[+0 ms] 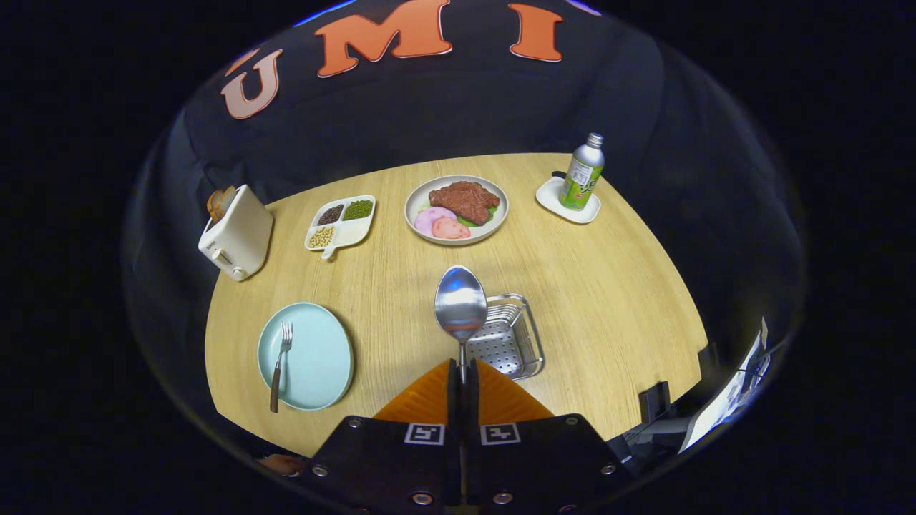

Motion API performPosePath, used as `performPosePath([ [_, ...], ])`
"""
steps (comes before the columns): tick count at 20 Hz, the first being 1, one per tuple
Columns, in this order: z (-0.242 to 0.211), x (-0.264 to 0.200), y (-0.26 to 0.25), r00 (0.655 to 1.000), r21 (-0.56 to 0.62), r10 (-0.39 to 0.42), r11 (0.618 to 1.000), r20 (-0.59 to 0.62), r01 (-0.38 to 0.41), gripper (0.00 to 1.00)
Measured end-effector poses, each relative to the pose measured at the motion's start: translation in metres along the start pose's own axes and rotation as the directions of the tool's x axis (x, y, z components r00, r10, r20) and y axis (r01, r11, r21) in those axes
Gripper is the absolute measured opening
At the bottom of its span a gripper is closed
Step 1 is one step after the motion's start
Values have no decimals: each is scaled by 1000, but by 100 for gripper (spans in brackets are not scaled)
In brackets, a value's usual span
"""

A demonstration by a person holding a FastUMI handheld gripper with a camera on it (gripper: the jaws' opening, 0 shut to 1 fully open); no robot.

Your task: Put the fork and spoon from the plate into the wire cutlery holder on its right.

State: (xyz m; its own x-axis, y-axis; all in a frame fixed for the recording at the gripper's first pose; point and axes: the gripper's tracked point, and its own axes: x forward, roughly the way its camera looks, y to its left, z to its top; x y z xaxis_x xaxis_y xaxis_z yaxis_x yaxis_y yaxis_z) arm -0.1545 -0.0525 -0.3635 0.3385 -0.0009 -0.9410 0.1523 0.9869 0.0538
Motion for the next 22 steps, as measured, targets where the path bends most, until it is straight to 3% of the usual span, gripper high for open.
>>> performPosePath([
  [9, -26, 24, -37, 994, -64, -34, 998, -106, 27, 4],
  [17, 1, 31, -38, 997, -104, 23, 994, -78, -31, 8],
  [22, 36, 26, -39, 998, -137, 54, 989, 26, -50, 8],
])
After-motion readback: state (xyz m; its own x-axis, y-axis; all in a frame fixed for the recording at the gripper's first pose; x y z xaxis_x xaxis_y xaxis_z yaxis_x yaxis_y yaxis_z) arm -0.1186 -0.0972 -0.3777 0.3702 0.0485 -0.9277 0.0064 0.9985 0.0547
